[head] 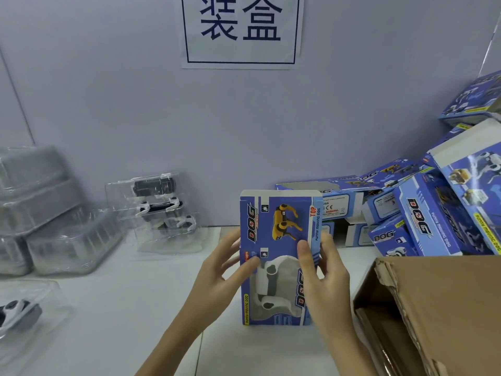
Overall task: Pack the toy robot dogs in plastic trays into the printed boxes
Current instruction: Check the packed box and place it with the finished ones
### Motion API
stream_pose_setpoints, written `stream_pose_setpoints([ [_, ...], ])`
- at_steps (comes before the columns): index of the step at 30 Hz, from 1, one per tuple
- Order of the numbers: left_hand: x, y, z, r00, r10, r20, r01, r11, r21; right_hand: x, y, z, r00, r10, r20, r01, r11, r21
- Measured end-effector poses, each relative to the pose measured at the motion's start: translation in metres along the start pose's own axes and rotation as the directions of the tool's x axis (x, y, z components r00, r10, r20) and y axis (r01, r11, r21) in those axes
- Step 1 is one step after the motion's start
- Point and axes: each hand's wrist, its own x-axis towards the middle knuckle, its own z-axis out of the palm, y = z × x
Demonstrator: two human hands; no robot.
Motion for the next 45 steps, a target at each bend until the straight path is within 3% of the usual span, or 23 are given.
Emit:
stream_pose_setpoints([
  [4,0.000,-0.002,0.007,1.000,0.003,-0.031,-0.003,1.000,0.008,0.003,0.000,-0.001,1.000,0.005,-0.006,-0.004,1.000,0.005],
  [10,0.004,-0.003,0.002,0.989,0.148,-0.011,-0.146,0.985,0.097,-0.009,0.001,0.002,1.000,0.010,-0.026,-0.010,1.000,0.006],
  [14,0.000,-0.008,0.002,0.923,0.336,-0.189,-0.225,0.868,0.442,-0.015,-0.007,0.005,0.995,-0.056,-0.080,0.050,0.995,-0.081],
  [16,-0.002,-0.006,0.007,0.878,0.405,-0.255,-0.233,0.827,0.511,-0.020,-0.011,0.010,0.998,-0.064,-0.022,0.063,0.997,-0.046],
  [19,-0.006,-0.002,0.011,0.855,0.446,-0.263,-0.289,0.833,0.472,-0.032,-0.019,0.022,0.992,-0.008,0.123,0.008,1.000,0.003],
  [22,-0.009,-0.003,0.015,0.854,0.445,-0.269,-0.336,0.867,0.367,-0.039,-0.019,0.031,0.982,0.057,0.178,-0.064,0.997,0.036],
  [26,-0.011,-0.002,0.021,0.825,0.424,-0.374,-0.379,0.906,0.191,-0.035,-0.017,0.027,0.988,0.052,0.146,-0.049,0.999,-0.022],
  [29,-0.004,-0.001,0.013,0.760,0.430,-0.487,-0.331,0.901,0.279,-0.027,-0.010,0.016,0.995,0.006,0.103,0.002,0.997,-0.072],
  [30,-0.001,-0.003,0.008,0.762,0.408,-0.502,-0.280,0.908,0.312,-0.024,-0.007,0.012,0.994,0.023,0.107,-0.020,0.999,-0.027],
  [32,0.002,-0.006,-0.004,0.836,0.323,-0.444,-0.204,0.933,0.295,-0.019,-0.004,0.005,0.988,0.051,0.145,-0.067,0.992,0.107],
  [34,0.002,-0.008,-0.010,0.928,0.238,-0.286,-0.180,0.960,0.215,-0.016,-0.005,0.000,0.983,0.044,0.180,-0.088,0.966,0.244],
  [36,0.000,-0.010,-0.010,0.976,0.172,-0.134,-0.159,0.982,0.101,-0.016,-0.004,-0.001,0.981,0.040,0.192,-0.102,0.940,0.324],
  [42,-0.006,-0.010,-0.003,0.982,0.174,-0.079,-0.173,0.985,0.025,-0.020,-0.007,-0.002,0.979,0.055,0.196,-0.113,0.948,0.297],
  [45,-0.006,-0.007,-0.003,0.981,0.184,-0.068,-0.183,0.983,0.015,-0.016,-0.012,-0.001,0.991,0.055,0.123,-0.077,0.980,0.182],
])
